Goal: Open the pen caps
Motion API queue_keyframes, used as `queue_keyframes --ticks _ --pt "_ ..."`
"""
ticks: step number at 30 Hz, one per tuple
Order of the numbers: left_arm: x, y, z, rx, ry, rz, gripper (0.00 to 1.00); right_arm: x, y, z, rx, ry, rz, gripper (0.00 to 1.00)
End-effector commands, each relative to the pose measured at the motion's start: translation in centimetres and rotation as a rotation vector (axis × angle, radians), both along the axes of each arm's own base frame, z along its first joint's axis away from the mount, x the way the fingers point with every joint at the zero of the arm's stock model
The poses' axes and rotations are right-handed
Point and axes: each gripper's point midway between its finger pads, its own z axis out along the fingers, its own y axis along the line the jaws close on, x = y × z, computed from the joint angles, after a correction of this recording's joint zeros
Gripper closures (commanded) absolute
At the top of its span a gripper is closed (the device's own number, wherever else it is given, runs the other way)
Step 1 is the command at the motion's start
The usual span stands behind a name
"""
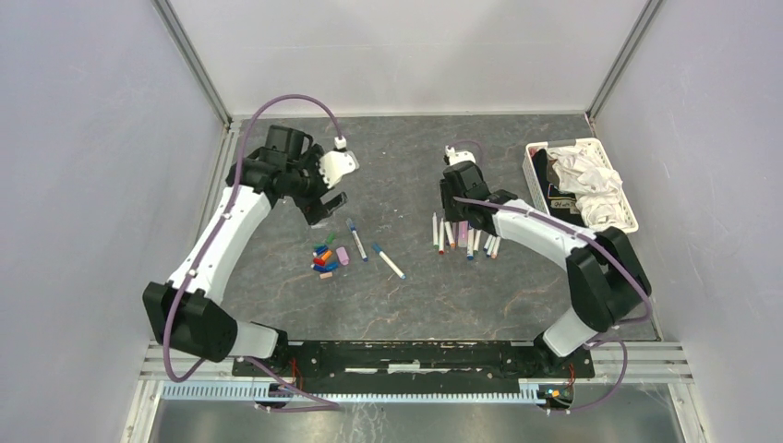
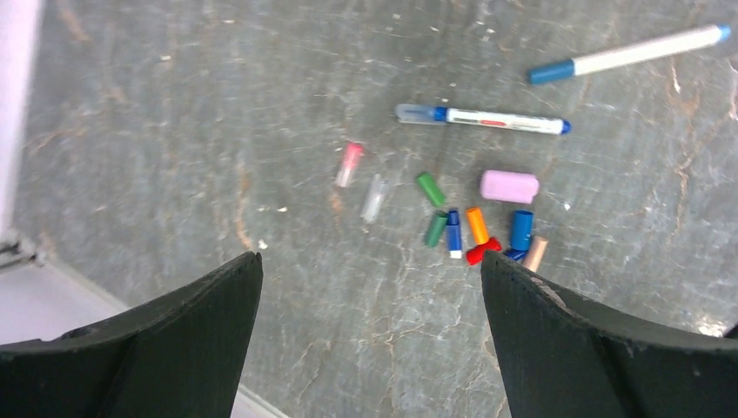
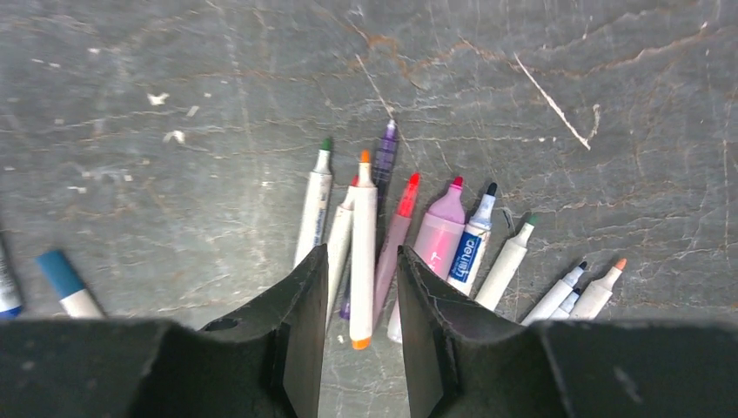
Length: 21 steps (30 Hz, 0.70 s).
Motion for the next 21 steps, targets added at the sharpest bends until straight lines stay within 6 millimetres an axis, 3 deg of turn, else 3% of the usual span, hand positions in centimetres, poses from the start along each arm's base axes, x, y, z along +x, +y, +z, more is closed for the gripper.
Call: queue_keyframes --ticks 1,5,12,21 --pt "1.2 1.4 5.0 -0.048 -0.146 0.144 0.0 -1.4 2.5 2.7 0.026 -0.067 0.078 0.61" --pt "0.8 1.2 4.8 -0.077 -0.143 0.141 0.0 -3.9 7.2 2.4 0.022 -0.078 0.29 0.61" --pt "-0.6 0.4 3.9 -0.1 -0.089 0.072 0.0 -8.7 13.1 -1.6 0.023 0.007 0.597 0.61" --pt "-1.9 0.2 2.6 -0.09 -0.034 0.029 0.0 -11.1 15.5 -4.1 0.049 0.057 0.703 0.56"
